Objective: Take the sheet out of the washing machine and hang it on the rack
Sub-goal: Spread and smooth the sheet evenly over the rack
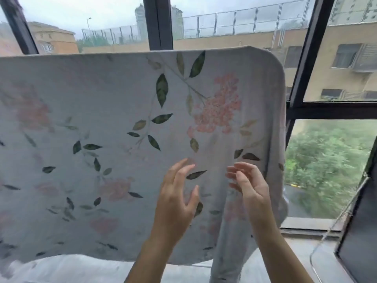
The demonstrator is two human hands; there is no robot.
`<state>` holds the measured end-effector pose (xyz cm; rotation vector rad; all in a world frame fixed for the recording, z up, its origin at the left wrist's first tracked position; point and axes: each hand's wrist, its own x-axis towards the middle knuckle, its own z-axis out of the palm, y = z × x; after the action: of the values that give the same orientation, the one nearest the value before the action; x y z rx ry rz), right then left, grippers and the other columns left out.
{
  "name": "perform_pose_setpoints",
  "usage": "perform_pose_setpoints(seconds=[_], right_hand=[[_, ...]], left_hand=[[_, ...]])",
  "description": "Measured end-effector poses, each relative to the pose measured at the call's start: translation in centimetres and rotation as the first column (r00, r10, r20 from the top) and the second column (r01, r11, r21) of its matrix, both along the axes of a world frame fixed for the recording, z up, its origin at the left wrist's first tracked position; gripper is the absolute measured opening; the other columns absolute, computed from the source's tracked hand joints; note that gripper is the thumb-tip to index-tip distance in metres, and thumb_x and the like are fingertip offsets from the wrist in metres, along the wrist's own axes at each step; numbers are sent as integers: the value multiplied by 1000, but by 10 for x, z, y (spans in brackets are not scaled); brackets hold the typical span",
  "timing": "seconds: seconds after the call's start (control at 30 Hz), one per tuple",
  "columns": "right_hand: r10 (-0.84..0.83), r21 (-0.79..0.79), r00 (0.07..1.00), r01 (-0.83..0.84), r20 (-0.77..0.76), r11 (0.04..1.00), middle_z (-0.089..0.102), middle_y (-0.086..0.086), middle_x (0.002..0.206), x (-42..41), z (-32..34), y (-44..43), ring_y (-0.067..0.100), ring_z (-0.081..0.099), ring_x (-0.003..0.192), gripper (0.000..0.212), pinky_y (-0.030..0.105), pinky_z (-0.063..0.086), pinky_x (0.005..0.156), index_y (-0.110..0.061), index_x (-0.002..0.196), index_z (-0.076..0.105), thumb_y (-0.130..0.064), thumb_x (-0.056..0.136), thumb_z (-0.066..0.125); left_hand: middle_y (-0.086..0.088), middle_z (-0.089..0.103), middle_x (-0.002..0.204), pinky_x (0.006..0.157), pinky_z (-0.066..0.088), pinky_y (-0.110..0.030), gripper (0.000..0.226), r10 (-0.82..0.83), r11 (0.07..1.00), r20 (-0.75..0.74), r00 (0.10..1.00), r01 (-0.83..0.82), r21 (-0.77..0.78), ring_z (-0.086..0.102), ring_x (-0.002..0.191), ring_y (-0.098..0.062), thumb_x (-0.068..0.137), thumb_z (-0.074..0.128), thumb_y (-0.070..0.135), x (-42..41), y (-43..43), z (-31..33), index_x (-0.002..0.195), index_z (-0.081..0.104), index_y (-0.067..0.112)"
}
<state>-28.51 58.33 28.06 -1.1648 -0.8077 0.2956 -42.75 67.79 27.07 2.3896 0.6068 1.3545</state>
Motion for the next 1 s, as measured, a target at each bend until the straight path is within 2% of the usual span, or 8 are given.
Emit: perform_pose_setpoints(seconds=[0.2, 0.37, 0.5, 0.6, 0.73, 0.87, 0.93, 1.0], right_hand=[[161, -107, 973, -180, -163, 978, 69, 2, 91, -143, -17, 47, 12, 66, 79, 20, 23, 52, 70, -14, 96, 60, -3, 97, 43], [231, -125, 960, -252, -160, 960, 68, 5, 91, -212, -13, 74, 15, 64, 81, 20, 26, 51, 72, -11, 95, 59, -2, 97, 42], [254, -155, 956, -276, -148, 948, 67, 5, 87, -238, -11, 92, 14, 63, 77, 21, 24, 50, 69, -9, 92, 59, 2, 96, 41], [241, -173, 958, -267, -153, 948, 68, 4, 85, -248, -12, 105, 14, 63, 76, 23, 25, 49, 70, -10, 89, 59, 3, 96, 42], [212, -209, 967, -237, -139, 949, 68, 3, 85, -251, -18, 121, 14, 62, 79, 25, 29, 49, 74, -12, 86, 61, 3, 95, 43], [183, -316, 983, -168, 21, 934, 66, -2, 101, -236, -19, 143, 4, 61, 94, 26, 30, 47, 89, -20, 96, 63, 0, 94, 47], [196, -436, 964, -101, 177, 894, 57, -7, 122, -218, -12, 155, 8, 52, 117, 29, 27, 39, 99, -27, 113, 56, -7, 95, 48], [159, -493, 921, 40, 355, 869, 43, -10, 137, -192, 1, 171, 11, 35, 133, 42, 20, 27, 104, -27, 133, 45, -12, 94, 50]], left_hand=[[2, 54, 121, 100, 31, -8, 30, 161, 971, 46, 986, -150, -189, 47, 115, -6, 86, 51, 25, -153, 29, -20, 114, 57, 18], [8, 57, 113, 96, 35, -8, 24, 246, 944, 84, 966, -219, -246, 51, 109, -5, 83, 54, 17, -230, 41, -24, 106, 60, 17], [11, 57, 110, 94, 42, -23, 22, 289, 920, 104, 952, -246, -304, 51, 108, -1, 83, 53, 19, -256, 53, -34, 103, 60, 20], [14, 56, 108, 93, 42, -22, 21, 287, 915, 88, 954, -245, -322, 49, 108, 5, 82, 53, 20, -264, 67, -35, 102, 59, 23], [12, 57, 108, 92, 40, -18, 21, 275, 915, 56, 960, -244, -320, 51, 105, 3, 83, 53, 21, -269, 85, -39, 103, 60, 22], [12, 51, 120, 98, 38, -21, 27, 231, 924, -24, 973, -227, -307, 45, 114, -3, 88, 59, 17, -255, 116, -42, 115, 59, 21], [8, 46, 131, 102, 31, -20, 36, 176, 932, -101, 979, -199, -304, 38, 126, -7, 89, 58, 19, -236, 132, -34, 125, 54, 22], [3, 35, 145, 103, 28, -21, 45, 100, 954, -190, 977, -148, -260, 27, 136, -15, 91, 55, 22, -206, 151, -17, 135, 45, 23]])
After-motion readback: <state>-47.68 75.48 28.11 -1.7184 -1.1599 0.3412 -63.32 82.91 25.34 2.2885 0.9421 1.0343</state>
